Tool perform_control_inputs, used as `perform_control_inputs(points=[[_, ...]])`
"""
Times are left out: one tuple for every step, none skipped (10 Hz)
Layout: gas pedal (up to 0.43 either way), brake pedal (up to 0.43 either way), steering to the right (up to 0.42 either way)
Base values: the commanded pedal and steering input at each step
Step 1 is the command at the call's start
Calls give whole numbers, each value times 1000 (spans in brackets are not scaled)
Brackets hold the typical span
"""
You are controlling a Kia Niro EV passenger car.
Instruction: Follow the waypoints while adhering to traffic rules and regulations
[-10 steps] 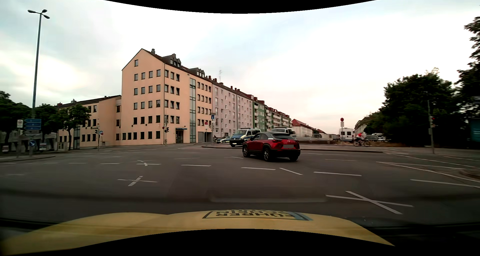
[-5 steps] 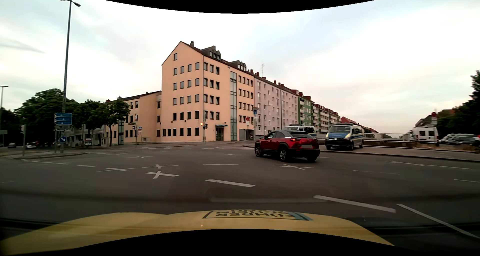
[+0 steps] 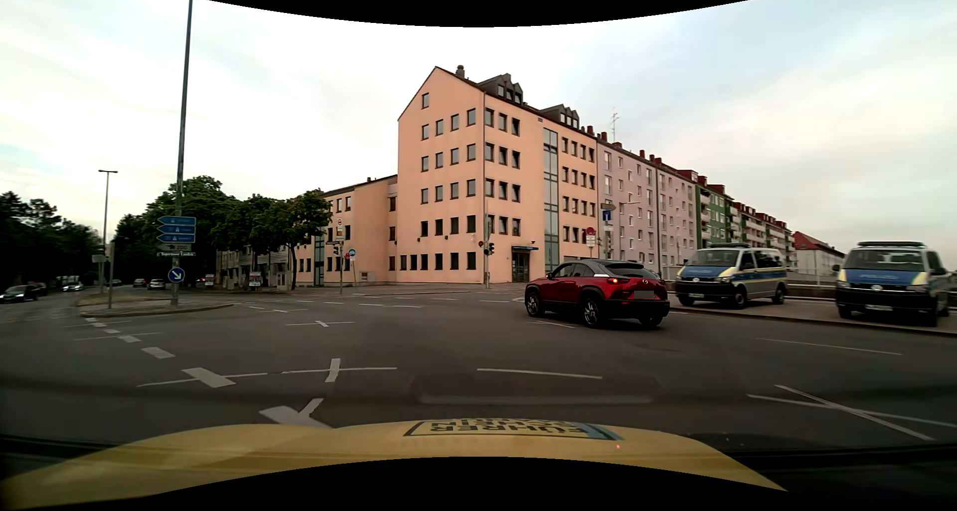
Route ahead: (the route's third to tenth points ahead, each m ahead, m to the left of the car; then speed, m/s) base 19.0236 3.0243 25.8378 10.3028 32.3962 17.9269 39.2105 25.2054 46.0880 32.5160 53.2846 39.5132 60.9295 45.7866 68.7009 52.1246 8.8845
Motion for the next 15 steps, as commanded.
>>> perform_control_inputs(points=[[98,0,-181],[98,0,-180],[98,0,-179],[98,0,-178],[98,0,-175],[98,0,-168],[98,0,-158],[98,0,-149],[110,0,-146],[110,0,-143],[110,0,-142],[110,0,-141],[110,0,-141],[110,0,-141],[110,0,-140]])
